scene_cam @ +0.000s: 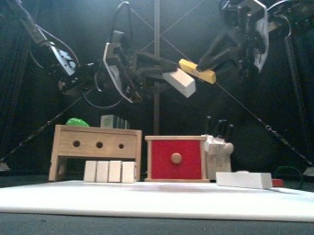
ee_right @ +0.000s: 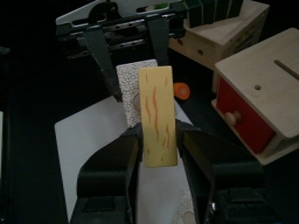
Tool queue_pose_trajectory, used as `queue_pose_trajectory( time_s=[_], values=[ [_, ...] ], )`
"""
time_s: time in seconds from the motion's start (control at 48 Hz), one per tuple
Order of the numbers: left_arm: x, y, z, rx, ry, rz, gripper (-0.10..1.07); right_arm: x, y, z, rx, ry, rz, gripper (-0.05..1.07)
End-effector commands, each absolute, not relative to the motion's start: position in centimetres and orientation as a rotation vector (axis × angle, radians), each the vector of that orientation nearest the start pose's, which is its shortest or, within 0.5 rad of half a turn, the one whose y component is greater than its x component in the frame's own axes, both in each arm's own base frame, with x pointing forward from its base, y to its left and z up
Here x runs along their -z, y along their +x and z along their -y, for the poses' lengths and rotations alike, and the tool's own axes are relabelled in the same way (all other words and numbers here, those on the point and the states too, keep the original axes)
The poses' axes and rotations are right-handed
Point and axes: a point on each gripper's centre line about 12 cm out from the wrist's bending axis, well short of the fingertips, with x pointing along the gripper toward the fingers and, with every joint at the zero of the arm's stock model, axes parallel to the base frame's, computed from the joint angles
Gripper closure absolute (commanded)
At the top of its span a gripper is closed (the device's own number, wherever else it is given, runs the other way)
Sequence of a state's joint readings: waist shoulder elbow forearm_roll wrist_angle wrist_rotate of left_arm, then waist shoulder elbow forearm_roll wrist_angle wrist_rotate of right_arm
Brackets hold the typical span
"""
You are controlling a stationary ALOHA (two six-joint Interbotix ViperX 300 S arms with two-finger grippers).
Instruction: Stack egg on salmon
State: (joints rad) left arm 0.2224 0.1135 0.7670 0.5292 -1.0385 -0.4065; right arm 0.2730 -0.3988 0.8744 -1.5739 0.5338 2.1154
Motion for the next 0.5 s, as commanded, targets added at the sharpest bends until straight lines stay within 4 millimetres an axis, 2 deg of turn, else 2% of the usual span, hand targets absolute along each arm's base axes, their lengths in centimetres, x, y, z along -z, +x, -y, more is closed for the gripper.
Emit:
queue_pose_trajectory(
  time_s=[0.0, 0.104, 0.229, 0.354, 0.479],
  values=[
    [-21.4, 38.7, -3.7, 0.229, -0.074, 0.121, 0.38, -24.8, 29.3, -2.0, 0.388, 0.446, -0.356, 0.69],
    [-21.4, 37.9, -3.5, 0.230, -0.069, 0.116, 0.38, -22.9, 27.7, -1.8, 0.486, 0.677, -0.446, 0.69],
    [-21.9, 37.6, -4.3, 0.209, -0.063, 0.127, 0.38, -19.8, 25.7, -1.7, 0.699, 0.953, -0.584, 0.69],
    [-22.1, 37.3, -4.8, 0.193, -0.058, 0.132, 0.38, -18.6, 25.4, -1.5, 0.866, 0.996, -0.641, 0.69],
    [-21.1, 36.7, -4.4, 0.199, -0.069, 0.100, 0.38, -17.6, 26.8, -1.9, 0.940, 0.994, -0.686, 0.69]
  ],
)
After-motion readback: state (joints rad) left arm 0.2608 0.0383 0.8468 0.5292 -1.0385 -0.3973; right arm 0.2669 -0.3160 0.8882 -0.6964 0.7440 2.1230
